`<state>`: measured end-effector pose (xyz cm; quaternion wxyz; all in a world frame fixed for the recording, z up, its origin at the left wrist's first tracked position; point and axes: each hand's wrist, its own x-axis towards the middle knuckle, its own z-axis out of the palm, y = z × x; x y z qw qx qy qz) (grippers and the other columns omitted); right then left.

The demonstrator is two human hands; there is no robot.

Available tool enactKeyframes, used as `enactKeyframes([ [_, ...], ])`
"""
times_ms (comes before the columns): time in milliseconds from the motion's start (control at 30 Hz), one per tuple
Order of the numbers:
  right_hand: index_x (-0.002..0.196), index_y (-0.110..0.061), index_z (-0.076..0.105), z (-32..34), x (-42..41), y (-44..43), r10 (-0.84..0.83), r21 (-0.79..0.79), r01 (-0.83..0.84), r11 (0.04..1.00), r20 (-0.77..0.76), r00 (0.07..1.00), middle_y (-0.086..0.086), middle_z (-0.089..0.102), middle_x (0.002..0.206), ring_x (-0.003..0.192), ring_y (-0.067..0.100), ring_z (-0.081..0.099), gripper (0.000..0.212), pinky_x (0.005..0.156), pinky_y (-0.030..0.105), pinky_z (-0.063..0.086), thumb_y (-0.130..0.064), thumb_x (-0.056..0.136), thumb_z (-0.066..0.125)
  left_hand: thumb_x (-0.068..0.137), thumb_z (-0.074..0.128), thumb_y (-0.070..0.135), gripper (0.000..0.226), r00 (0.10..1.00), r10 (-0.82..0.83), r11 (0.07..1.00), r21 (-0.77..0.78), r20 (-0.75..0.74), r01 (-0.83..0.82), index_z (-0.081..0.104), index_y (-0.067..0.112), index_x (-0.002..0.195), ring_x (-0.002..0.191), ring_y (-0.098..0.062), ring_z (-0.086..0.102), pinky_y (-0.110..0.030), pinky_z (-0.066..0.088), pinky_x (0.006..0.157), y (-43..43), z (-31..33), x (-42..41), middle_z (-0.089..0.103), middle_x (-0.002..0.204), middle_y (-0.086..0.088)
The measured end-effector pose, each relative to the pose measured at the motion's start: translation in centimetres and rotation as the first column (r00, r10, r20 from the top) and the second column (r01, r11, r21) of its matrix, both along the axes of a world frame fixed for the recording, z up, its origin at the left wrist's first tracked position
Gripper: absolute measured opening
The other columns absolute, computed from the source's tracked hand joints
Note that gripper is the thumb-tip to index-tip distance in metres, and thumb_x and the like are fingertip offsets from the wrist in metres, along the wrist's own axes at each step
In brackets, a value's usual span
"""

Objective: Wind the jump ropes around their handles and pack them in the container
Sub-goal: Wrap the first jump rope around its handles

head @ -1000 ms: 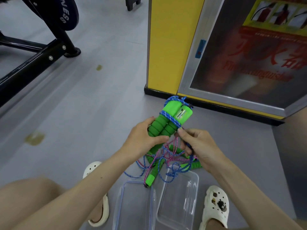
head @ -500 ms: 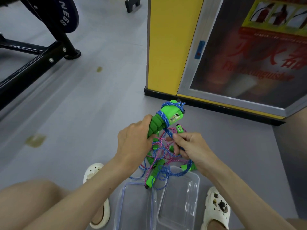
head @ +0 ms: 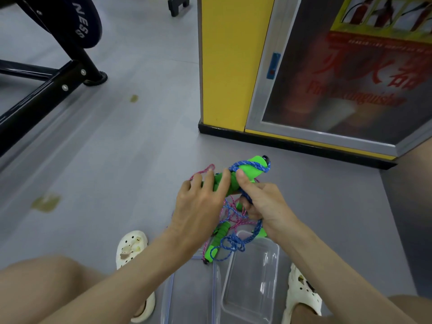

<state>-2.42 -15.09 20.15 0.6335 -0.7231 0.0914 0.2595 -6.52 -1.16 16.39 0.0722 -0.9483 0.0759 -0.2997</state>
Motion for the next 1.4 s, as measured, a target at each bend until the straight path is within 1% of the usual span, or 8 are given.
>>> enactKeyframes([
  [233,0.042,-0.017,0.048,0.9,1.1,-1.1,-0.141,-0.013,0.142,0.99,0.077,0.987,-0.003,0.039,0.038,0.031,0.007,0.029,0.052,0.037,0.017,0.027,-0.045,0.082,0.067,0.086,0.045,0.059,0.059,0.947,-0.129,0.868,-0.496,-0.294,-0.036,0.054,0.023,0.132,0.091,-0.018,0.056,-0.033,0.048,0.07,-1.6,1.5,-0.1,0.061,0.106,0.001],
  [333,0.052,-0.012,0.047,1.1,1.2,-1.7,-0.057,0.008,0.057,0.998,0.045,0.997,-0.006,0.037,0.034,0.032,0.009,0.025,0.051,0.041,0.022,0.022,-0.047,0.086,0.061,0.089,0.057,0.048,0.044,0.842,-0.284,0.417,-0.85,-0.459,-0.323,0.056,0.028,0.128,0.085,-0.011,0.055,-0.025,0.046,0.075,-0.6,3.4,1.3,0.061,0.106,0.001],
  [433,0.061,-0.008,0.053,0.8,1.0,-2.0,-0.015,0.14,0.013,0.99,0.008,1.0,-0.001,0.042,0.042,0.035,0.01,0.024,0.045,0.042,0.022,0.022,-0.044,0.088,0.057,0.085,0.064,0.041,0.04,0.694,-0.533,-0.083,-0.786,-0.484,-0.612,0.061,0.019,0.119,0.088,-0.018,0.065,-0.033,0.053,0.079,0.6,4.4,1.9,0.068,0.111,-0.011],
  [567,0.076,0.0,0.058,0.4,1.0,-2.2,0.018,0.132,-0.025,0.991,0.054,0.998,0.005,0.049,0.049,0.041,0.013,0.037,0.054,0.052,0.029,0.035,-0.054,0.076,0.058,0.079,0.067,0.03,0.044,0.478,-0.798,-0.143,-0.655,-0.367,-0.742,0.061,0.01,0.118,0.09,-0.027,0.069,-0.039,0.055,0.077,0.9,4.6,0.7,0.071,0.102,-0.014],
  [767,0.084,-0.008,0.074,-0.1,1.1,-1.8,-0.006,0.052,0.003,0.999,0.062,0.998,0.009,0.074,0.084,0.079,0.018,0.067,0.051,0.085,0.031,0.051,-0.056,0.073,0.061,0.08,0.073,0.007,0.033,0.733,-0.557,-0.226,-0.778,-0.39,-0.586,0.064,0.014,0.11,0.075,-0.017,0.069,-0.027,0.058,0.062,0.9,4.3,1.3,0.071,0.1,-0.009],
  [900,0.086,-0.009,0.073,-0.3,1.0,-1.9,0.077,0.004,-0.078,0.997,0.098,0.992,0.003,0.069,0.073,0.076,0.019,0.06,0.016,0.087,0.035,0.05,-0.023,0.086,0.065,0.077,0.076,0.003,0.029,0.819,-0.41,-0.122,-0.866,-0.401,-0.485,0.063,0.019,0.098,0.065,-0.011,0.066,-0.022,0.052,0.055,1.5,4.2,1.8,0.069,0.083,-0.002],
  [1100,0.092,0.002,0.067,-0.2,0.9,-1.5,0.06,0.046,-0.06,0.997,0.005,0.998,-0.001,0.052,0.051,0.044,0.009,0.036,0.025,0.041,0.018,0.03,-0.014,0.097,0.048,0.074,0.08,0.021,0.037,0.841,-0.252,0.287,-0.867,-0.479,-0.407,0.064,0.026,0.106,0.075,-0.016,0.065,-0.031,0.053,0.066,1.9,3.1,1.8,0.067,0.081,0.007],
  [1400,0.075,-0.013,0.073,-0.5,0.9,-1.5,0.048,-0.094,-0.034,0.995,0.152,0.987,-0.002,0.058,0.058,0.054,0.007,0.05,0.025,0.059,0.017,0.043,-0.022,0.093,0.058,0.083,0.07,0.038,0.043,0.858,-0.064,0.61,-0.701,-0.509,-0.37,0.054,0.034,0.122,0.079,-0.018,0.054,-0.028,0.04,0.064,1.6,3.5,1.6,0.058,0.084,0.009],
])
